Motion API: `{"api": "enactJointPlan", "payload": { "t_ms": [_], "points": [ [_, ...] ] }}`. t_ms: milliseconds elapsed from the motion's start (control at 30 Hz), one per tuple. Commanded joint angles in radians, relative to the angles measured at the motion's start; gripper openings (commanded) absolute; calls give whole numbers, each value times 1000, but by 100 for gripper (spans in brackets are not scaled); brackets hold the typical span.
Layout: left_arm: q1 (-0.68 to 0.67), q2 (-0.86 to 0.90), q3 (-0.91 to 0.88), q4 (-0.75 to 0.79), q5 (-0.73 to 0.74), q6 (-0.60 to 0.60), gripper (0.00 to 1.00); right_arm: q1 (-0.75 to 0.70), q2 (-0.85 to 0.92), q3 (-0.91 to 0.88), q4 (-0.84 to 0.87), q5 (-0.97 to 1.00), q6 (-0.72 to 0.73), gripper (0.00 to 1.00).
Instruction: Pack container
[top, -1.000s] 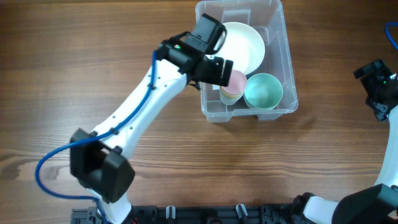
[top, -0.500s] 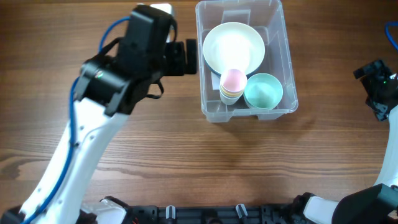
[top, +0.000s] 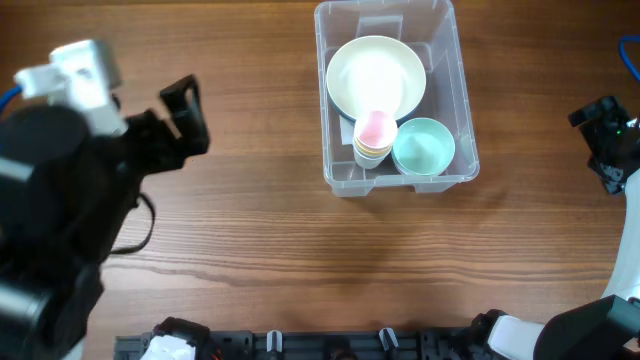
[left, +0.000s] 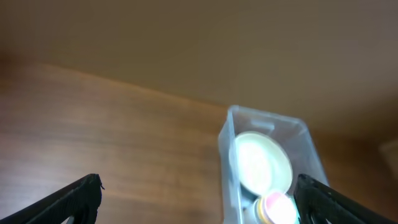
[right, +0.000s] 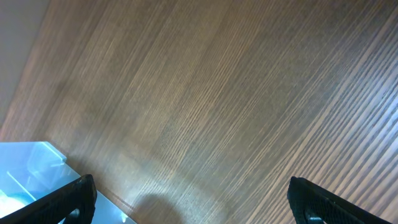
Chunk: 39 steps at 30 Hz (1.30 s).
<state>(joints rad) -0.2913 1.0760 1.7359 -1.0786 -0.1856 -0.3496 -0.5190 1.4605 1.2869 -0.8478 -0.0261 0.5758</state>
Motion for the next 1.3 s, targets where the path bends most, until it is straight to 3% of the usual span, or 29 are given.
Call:
{"api": "enactJointPlan", "payload": {
  "t_ms": [0,200,500,933,1267],
  "points": [
    [90,-143,-208,81,66,1,100,-2,9,8,3,-5,11,100],
    [92,-460,-753,415,108,1,100,-2,9,8,3,-5,11,100],
    [92,-846,-1305,533,89,1,100,-2,9,8,3,-5,11,100],
    [92,-1011,-1586,537,84,1,100,-2,9,8,3,-5,11,100],
    [92,-1011,-1589,538,84,2,100,-2,9,8,3,-5,11,100]
  ]
}}
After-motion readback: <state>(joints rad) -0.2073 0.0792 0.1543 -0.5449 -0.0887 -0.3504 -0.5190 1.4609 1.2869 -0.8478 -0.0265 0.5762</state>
